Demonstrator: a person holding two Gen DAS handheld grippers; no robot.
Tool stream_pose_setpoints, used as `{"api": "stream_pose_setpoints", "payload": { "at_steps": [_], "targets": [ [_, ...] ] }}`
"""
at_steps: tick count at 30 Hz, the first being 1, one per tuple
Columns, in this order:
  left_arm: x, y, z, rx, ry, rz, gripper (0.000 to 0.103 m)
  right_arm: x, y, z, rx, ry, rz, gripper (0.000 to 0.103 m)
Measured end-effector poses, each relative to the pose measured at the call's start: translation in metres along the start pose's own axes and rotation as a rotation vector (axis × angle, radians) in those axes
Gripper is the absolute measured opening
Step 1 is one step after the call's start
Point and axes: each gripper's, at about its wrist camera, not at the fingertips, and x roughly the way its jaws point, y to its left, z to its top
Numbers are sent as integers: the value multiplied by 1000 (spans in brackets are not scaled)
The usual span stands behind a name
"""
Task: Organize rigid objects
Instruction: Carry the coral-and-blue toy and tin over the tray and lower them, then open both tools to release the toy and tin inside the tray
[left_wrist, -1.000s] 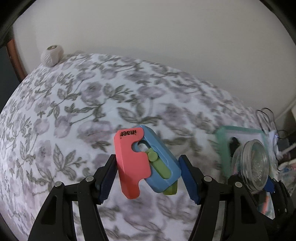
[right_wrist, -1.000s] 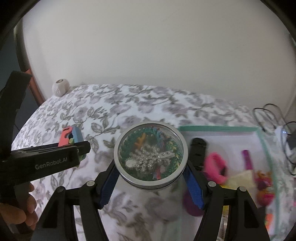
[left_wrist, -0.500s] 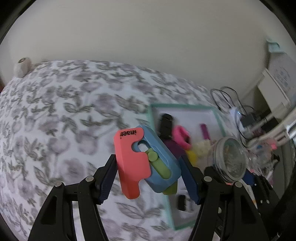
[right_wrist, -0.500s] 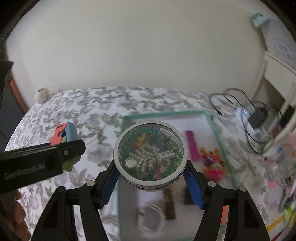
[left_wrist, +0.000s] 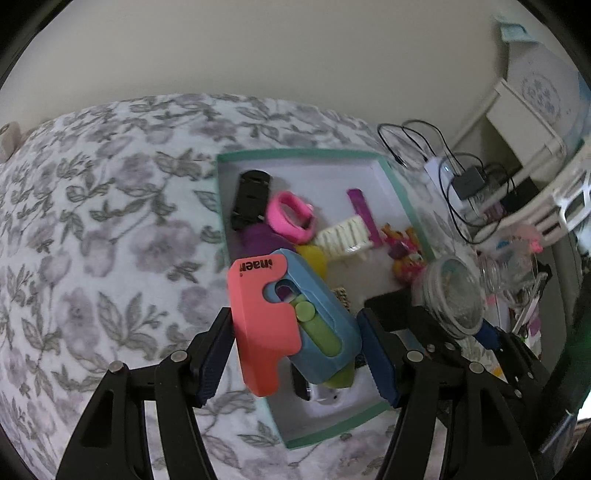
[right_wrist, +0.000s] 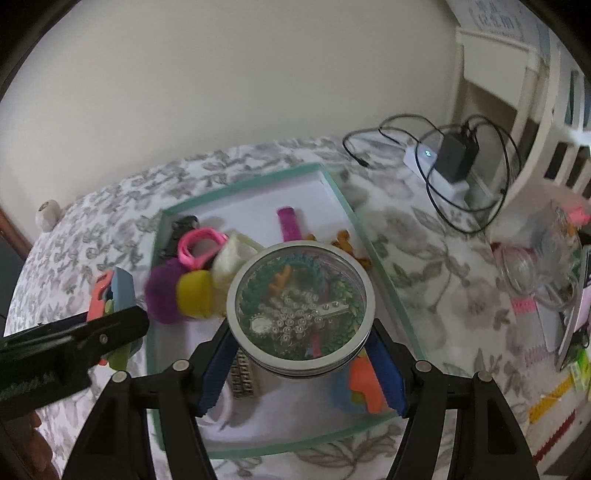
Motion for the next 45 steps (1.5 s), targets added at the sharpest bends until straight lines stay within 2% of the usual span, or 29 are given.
{"api": "stream_pose_setpoints", "payload": {
  "at_steps": [10,14,23,26,30,37,45],
  "targets": [
    [27,-6,-7,9,50,3,68,22,-10,-10,-1,61,-19,72],
    [36,-3,-10,-19,76,-31,69,25,-9,-12,-14,69,-27,72],
    [33,1,-10,-36,92,-46,72,26,-4,-13,-38,73,-33,73],
    [28,2,-10,-36,87,-42,77,27,-2,-14,-44,78,-34,73],
    [22,3,-12,-38,81,-38,78,26,0,-15,-50,75,-35,74],
    [6,9,-19,-37,55,5,78,15,5,-17,-56,47,-20,85],
    [-17,33,-35,-113,0,69,81,-1,9,-26,-62,28,-5,87]
  ]
}}
